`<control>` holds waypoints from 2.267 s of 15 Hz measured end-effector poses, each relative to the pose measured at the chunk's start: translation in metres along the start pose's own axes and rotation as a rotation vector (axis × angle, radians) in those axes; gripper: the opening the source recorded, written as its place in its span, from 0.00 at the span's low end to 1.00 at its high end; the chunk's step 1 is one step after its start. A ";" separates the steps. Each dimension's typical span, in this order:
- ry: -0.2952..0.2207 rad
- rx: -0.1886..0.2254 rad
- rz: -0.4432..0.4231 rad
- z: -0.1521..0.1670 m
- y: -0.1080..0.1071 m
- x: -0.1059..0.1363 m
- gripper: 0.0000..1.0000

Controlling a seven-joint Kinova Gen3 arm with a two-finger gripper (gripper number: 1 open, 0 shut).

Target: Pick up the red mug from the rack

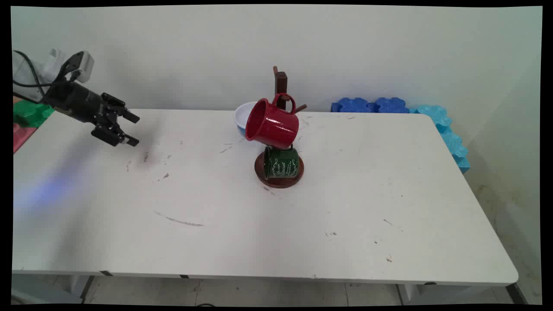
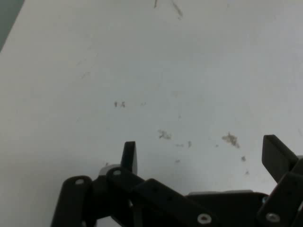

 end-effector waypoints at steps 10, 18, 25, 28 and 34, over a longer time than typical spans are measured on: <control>0.068 -0.055 -0.012 0.000 0.034 0.047 1.00; 0.140 -0.109 -0.060 0.006 0.077 0.094 1.00; 0.203 -0.155 -0.109 0.015 0.111 0.135 1.00; 0.228 -0.176 -0.133 0.020 0.125 0.152 1.00; 0.263 -0.211 -0.195 0.035 0.150 0.183 1.00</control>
